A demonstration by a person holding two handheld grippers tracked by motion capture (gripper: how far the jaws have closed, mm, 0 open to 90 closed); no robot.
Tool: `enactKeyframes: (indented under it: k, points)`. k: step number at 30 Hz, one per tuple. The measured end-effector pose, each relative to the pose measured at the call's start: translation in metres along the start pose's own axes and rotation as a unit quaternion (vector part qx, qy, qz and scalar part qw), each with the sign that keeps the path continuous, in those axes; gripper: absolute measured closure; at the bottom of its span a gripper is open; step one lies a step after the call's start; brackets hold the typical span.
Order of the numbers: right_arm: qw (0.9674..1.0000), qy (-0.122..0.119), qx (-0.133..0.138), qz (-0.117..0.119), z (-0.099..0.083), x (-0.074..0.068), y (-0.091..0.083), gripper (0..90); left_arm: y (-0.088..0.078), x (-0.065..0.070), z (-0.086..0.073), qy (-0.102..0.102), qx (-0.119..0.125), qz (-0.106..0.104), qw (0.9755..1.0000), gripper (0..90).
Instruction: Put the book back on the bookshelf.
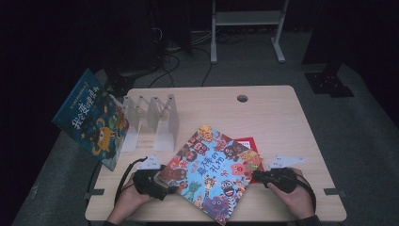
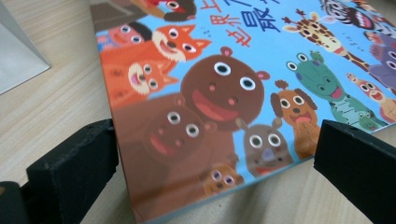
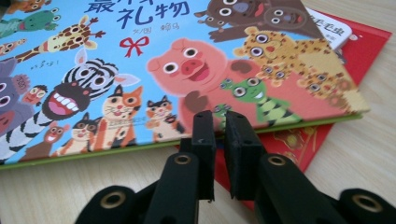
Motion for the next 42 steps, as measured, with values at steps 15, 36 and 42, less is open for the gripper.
enactKeyframes:
  k: [15, 36, 42]
  points:
    - [0.9997, -0.013, -0.003, 0.019, 0.005, -0.007, 0.008, 81.9, -0.001, -0.005, 0.002, 0.0, -0.001, -0.005, 1.0, 0.0]
    - [0.9992, -0.035, -0.007, 0.018, 0.005, -0.01, 0.008, 85.7, 0.019, -0.039, 0.044, -0.014, -0.003, 0.0, 0.9999, 0.0]
    - [0.999, -0.039, -0.008, 0.022, 0.005, -0.011, 0.008, 86.6, 0.031, -0.046, 0.048, -0.026, -0.005, -0.015, 0.9995, 0.0]
Point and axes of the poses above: each handheld gripper's, and its own axes: y roughly forward along the jaws, z roughly out of its top, x roughly to its right, the point moved 7 cm from there along y, roughly forward along the jaws, and after that the axes turned 2 degrees about -x, right-handed, at the moved point
